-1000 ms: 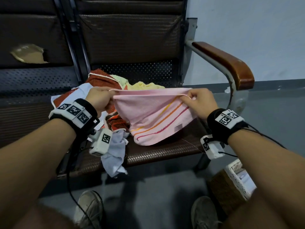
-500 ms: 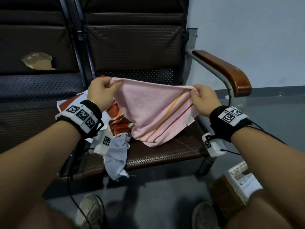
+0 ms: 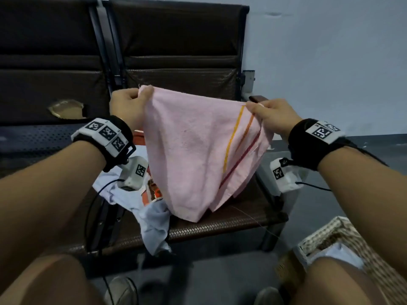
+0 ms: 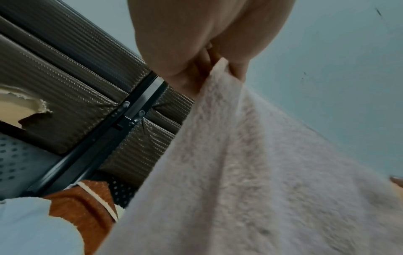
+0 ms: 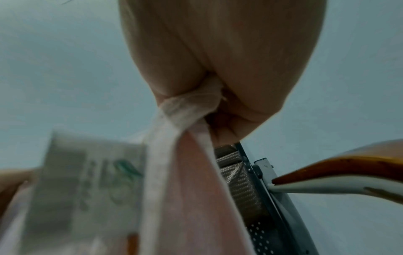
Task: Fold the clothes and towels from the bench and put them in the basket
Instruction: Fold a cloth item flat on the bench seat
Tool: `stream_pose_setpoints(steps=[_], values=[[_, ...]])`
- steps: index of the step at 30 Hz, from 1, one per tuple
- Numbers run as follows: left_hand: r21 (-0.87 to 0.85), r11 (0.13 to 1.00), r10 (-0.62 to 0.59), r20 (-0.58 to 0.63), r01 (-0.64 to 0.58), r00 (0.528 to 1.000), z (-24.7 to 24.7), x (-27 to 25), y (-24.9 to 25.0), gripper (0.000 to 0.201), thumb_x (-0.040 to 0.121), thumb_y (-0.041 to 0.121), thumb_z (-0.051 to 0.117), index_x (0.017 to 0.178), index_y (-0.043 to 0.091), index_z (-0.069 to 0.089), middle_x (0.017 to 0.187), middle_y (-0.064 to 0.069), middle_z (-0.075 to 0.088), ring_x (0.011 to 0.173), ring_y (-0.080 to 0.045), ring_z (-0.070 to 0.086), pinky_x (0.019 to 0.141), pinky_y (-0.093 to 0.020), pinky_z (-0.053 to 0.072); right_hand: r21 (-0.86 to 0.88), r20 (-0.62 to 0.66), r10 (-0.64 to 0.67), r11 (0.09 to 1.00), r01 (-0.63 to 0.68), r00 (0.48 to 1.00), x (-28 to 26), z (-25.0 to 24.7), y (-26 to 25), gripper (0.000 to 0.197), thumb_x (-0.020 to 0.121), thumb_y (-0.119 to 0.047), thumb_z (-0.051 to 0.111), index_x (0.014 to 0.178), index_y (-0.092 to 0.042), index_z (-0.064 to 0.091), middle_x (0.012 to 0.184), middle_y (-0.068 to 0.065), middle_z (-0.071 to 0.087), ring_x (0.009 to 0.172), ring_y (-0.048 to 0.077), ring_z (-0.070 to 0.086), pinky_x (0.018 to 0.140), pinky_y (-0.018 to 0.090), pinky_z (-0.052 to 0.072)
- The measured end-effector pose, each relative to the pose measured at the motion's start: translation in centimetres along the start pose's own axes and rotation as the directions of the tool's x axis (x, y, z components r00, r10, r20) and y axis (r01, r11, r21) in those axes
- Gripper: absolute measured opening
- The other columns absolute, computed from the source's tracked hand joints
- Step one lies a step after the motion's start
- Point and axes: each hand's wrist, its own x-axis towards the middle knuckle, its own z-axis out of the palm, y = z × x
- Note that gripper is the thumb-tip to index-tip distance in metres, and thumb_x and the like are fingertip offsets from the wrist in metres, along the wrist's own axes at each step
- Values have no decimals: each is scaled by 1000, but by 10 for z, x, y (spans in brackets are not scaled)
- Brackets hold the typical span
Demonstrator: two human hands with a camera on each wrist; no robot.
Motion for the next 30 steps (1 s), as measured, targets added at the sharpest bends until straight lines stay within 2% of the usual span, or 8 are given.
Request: stream_pose_setpoints(steps=[4,8,12,16,20,25,27,30], values=[[-97,986,-140,-23,137,990,10,-3,24,60,83,47,65,34,19,45,37,12,26,43,-10,29,57,-27,29,210,-60,137,970,-122,989,6,7,-19,26,87,-36,71,79,-11,71,77,10,65,71,23,62,69,37,50],[-261,938,-218,67,228,974,37,-18,58,39,83,40,68,51,18,70,58,6,63,60,-17,61,67,-32,50,273,34,201,941,-203,979,6,19,-47,26,92,-33,65,90,-8,70,88,13,71,79,29,68,77,44,56],[-323,930,-68,318,176,946,60,-59,84,40,95,25,64,57,17,74,55,2,63,57,-12,60,69,-34,51,327,95,157,928,-180,983,-5,33,-68,28,96,-25,59,112,-3,67,90,9,66,71,20,65,60,27,54],[-293,951,50,476,105,878,65,-93,90,29,96,23,64,91,-4,74,89,-36,66,76,-26,63,74,-41,54,383,256,119,899,-213,959,-24,40,-78,42,92,-45,65,106,-6,70,87,12,72,74,23,73,59,28,56],[-336,912,-20,540,237,841,54,-98,84,18,91,12,62,89,1,76,81,-15,74,72,-20,70,65,-27,57,289,253,86,944,-160,964,-33,41,-72,16,94,-14,59,83,-7,67,73,10,62,67,23,59,56,29,47],[-195,962,-118,324,189,939,49,-76,61,45,82,-1,55,125,12,58,108,-8,66,89,-19,62,77,-33,55,231,335,9,969,-92,942,-36,38,-66,28,92,-2,53,114,-5,70,115,20,70,105,33,67,90,44,55],[-200,922,-179,538,331,824,48,-69,54,58,76,-1,54,134,6,53,108,-13,62,89,-23,57,73,-32,49,259,396,-34,963,-76,917,-37,38,-67,28,92,-3,53,108,-13,73,117,18,70,106,29,67,88,41,54],[-156,872,-175,786,464,593,42,-63,48,40,68,8,58,105,7,74,97,-9,71,87,-24,66,71,-29,54,243,426,-44,968,-68,904,-29,37,-61,24,93,-9,55,106,-15,73,118,16,69,105,28,66,89,42,53]])
